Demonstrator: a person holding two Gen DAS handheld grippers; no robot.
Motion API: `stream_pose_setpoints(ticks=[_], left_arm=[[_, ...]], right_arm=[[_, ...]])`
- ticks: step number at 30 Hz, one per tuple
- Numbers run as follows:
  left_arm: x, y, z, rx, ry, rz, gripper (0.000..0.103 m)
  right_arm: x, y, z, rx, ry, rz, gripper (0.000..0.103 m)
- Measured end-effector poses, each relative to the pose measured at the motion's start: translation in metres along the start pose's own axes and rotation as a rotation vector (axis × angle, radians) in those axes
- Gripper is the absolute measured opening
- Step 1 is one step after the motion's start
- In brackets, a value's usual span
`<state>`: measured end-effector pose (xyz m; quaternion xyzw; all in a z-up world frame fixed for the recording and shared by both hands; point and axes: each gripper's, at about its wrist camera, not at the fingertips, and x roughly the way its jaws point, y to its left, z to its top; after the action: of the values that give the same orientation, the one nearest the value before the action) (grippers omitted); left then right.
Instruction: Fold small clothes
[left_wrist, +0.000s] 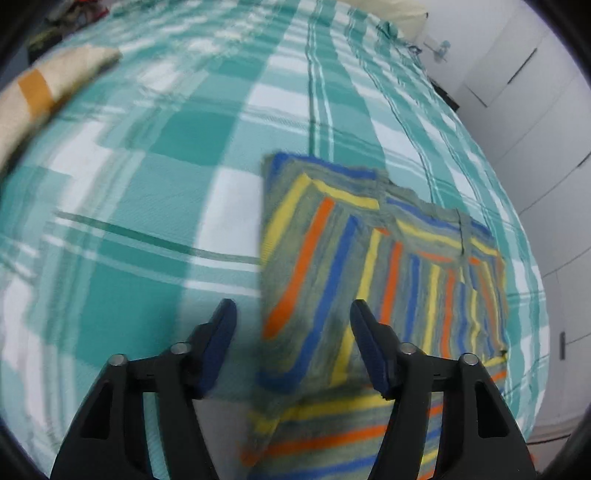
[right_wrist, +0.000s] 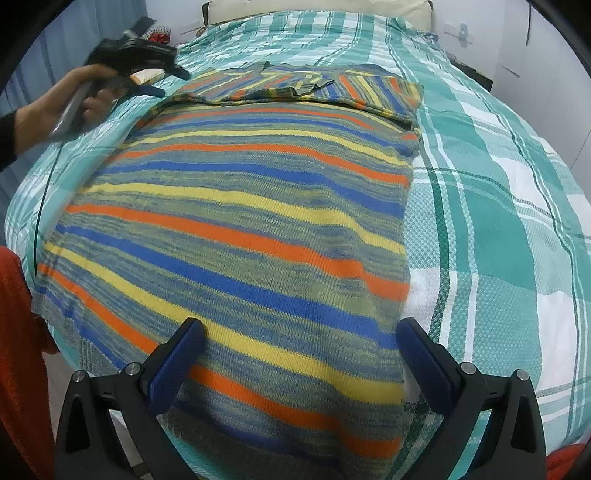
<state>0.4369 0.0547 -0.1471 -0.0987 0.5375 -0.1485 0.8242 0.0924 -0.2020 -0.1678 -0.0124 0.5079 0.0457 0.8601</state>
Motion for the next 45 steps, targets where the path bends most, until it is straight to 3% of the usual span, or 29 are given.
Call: stream_pose_setpoints(ticks=[1,2,6,10,12,13,15,19,21,22,24,25,28,30,33,37,39,42,45], left_arm=[[0.006,0.001,-0.005,0.024,0.016,0.060,0.008],[0.011,0.004,-0.010,0.042,-0.003,0.162,0.004],[0.009,0.023,-0.017,-0.066,-0.066,0.143,0.005],[0.000,0.024,-0.025,-0.108,-0.092,0.164,0.018],[-0.009,0.021,-0.028,-0.108,-0.106,0.203,0.039],[-0.017,0.016,-0.031,-0.089,-0.130,0.254,0.045],[-0.033,0.006,-0.031,-0.035,-0.188,0.287,0.057],[-0.046,-0.039,-0.041,0.136,-0.253,0.257,0.077],[-0.040,-0.054,-0.045,0.200,-0.255,0.241,0.096],[-0.032,-0.057,-0.047,0.223,-0.246,0.252,0.100],[0.003,-0.048,-0.048,0.215,-0.134,0.335,0.098],[0.018,-0.034,-0.049,0.165,-0.064,0.353,0.098],[-0.006,-0.016,-0.051,0.041,-0.130,0.286,0.097],[-0.027,-0.016,-0.059,0.036,-0.136,0.257,0.097],[-0.067,-0.031,-0.093,0.103,-0.171,0.223,0.097],[-0.099,-0.061,-0.161,0.206,-0.173,0.149,0.098],[-0.104,-0.078,-0.200,0.253,-0.156,0.126,0.098],[-0.087,-0.092,-0.233,0.323,-0.101,0.140,0.099],[-0.064,-0.091,-0.258,0.354,-0.057,0.209,0.100]], right_arm=[[0.000,0.000,0.000,0.000,0.000,-0.001,0.102],[0.001,0.001,0.000,-0.001,0.003,-0.002,0.102],[0.002,-0.001,0.000,0.003,0.005,0.006,0.103],[0.002,-0.003,0.001,-0.001,0.006,0.012,0.103],[0.002,-0.004,0.001,-0.003,0.008,0.018,0.103],[0.002,-0.004,0.001,-0.003,0.008,0.019,0.103],[0.003,-0.003,0.002,-0.003,0.011,0.020,0.103],[0.004,-0.002,0.002,-0.004,0.014,0.015,0.103],[0.004,-0.002,0.002,-0.005,0.014,0.012,0.103],[0.004,-0.001,0.002,-0.006,0.013,0.011,0.103],[0.004,-0.001,0.001,-0.008,0.008,0.009,0.103],[0.004,-0.001,0.001,-0.011,0.005,0.007,0.103],[0.003,0.001,-0.001,-0.025,0.004,-0.001,0.103],[0.000,0.001,-0.003,-0.024,0.005,0.000,0.103],[-0.006,-0.002,0.001,-0.010,-0.008,-0.018,0.102],[-0.036,-0.013,0.012,0.041,-0.160,-0.088,0.102],[-0.040,-0.020,0.014,0.067,-0.176,-0.098,0.102],[-0.030,-0.030,0.008,0.113,-0.121,-0.114,0.102],[-0.001,-0.040,-0.003,0.158,0.018,-0.090,0.103]])
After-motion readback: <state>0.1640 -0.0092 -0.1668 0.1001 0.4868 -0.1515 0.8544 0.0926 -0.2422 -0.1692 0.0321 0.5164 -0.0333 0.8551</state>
